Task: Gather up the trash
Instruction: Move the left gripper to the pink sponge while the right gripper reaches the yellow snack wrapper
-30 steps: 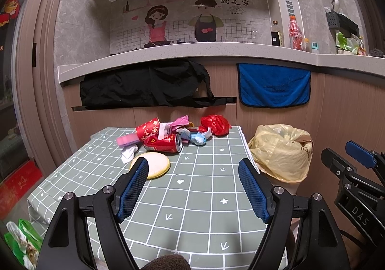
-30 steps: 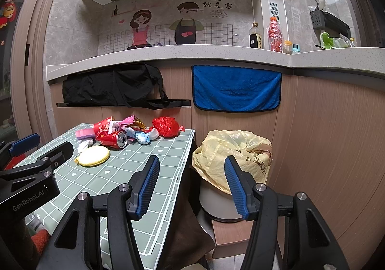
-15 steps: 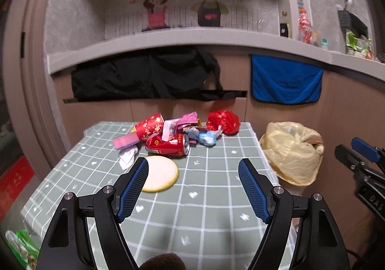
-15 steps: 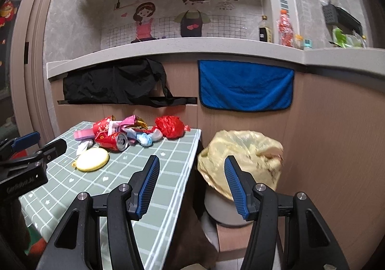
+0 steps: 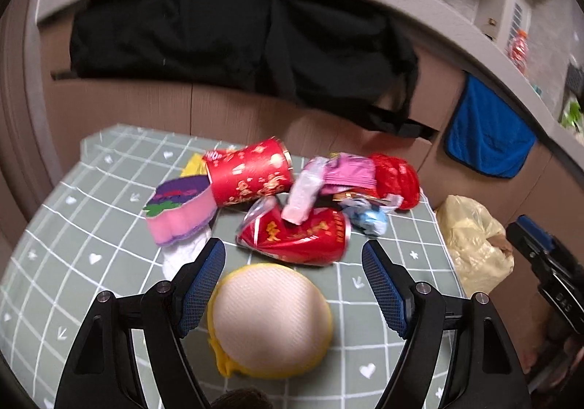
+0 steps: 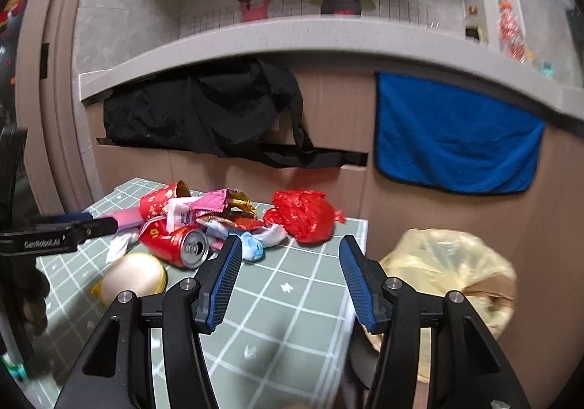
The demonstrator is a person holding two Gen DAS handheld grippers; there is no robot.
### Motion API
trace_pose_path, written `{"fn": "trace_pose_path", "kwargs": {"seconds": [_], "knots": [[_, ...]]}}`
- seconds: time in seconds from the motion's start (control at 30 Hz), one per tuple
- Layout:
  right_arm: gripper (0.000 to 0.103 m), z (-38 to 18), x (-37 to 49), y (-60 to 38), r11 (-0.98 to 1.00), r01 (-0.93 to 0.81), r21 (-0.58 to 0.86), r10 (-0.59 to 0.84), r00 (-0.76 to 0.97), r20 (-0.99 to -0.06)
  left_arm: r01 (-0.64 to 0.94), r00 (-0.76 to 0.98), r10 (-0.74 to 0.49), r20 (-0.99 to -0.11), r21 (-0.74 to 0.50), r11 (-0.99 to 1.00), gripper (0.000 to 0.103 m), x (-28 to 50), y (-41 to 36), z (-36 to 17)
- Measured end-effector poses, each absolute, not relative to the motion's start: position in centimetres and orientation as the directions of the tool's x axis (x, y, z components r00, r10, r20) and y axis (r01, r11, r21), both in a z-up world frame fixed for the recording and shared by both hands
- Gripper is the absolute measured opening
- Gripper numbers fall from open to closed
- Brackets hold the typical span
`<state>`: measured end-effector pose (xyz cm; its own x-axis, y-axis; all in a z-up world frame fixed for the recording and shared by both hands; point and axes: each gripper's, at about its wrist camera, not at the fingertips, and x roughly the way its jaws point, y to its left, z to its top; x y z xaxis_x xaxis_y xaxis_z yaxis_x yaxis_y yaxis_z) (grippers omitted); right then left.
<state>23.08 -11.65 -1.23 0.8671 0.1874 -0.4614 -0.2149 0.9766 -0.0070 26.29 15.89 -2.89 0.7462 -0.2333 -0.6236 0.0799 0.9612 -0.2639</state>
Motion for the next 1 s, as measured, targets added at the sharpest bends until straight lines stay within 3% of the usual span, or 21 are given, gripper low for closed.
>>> {"fn": "trace_pose_path", "kwargs": {"seconds": [0.23, 0.4, 0.57, 0.67, 0.77, 0.87, 0.93, 1.0], "knots": [[0.052, -2.0, 28.3, -8.4, 0.955, -0.297, 0.015, 0.259, 0.804, -0.535, 0.069, 0.72, -0.228, -0.655, -0.258, 0.964, 0.078, 31.5, 18.4, -3.5], [0.052, -2.3, 32.0, -4.4, 0.928, -0.369, 0.051, 0.333, 0.759, -0.559, 0.029, 0.739, -0.133, -0.661, -0.167, 0.986, 0.078, 32.5, 19.7, -3.5], [0.049, -3.3, 36.8, 0.0, 0.916, -0.388, 0.102, 0.373, 0.729, -0.574, -0.025, 0.732, -0.134, -0.668, -0.223, 0.975, 0.072, 32.8, 22.0, -4.1], [0.047, -3.8, 39.8, 1.4, 0.935, -0.344, 0.085, 0.326, 0.743, -0.585, -0.026, 0.731, -0.129, -0.67, -0.216, 0.976, 0.067, 32.4, 23.1, -4.6], [0.046, -5.7, 42.7, 1.8, 0.956, -0.289, 0.055, 0.251, 0.704, -0.665, -0.031, 0.733, -0.114, -0.671, -0.2, 0.979, 0.067, 31.8, 23.8, -5.0], [0.034, -7.8, 43.4, 0.9, 0.93, -0.325, 0.171, 0.34, 0.588, -0.734, -0.05, 0.724, -0.109, -0.681, -0.209, 0.977, 0.067, 32.1, 25.0, -5.7], [0.01, -7.6, 42.6, 0.5, 0.931, -0.333, 0.151, 0.329, 0.587, -0.74, -0.071, 0.711, -0.132, -0.691, -0.258, 0.964, 0.067, 32.9, 26.1, -6.2], [0.01, -6.7, 41.4, 0.2, 0.934, -0.339, 0.115, 0.314, 0.62, -0.719, -0.078, 0.7, -0.165, -0.695, -0.304, 0.95, 0.067, 33.7, 26.7, -6.5]]}}
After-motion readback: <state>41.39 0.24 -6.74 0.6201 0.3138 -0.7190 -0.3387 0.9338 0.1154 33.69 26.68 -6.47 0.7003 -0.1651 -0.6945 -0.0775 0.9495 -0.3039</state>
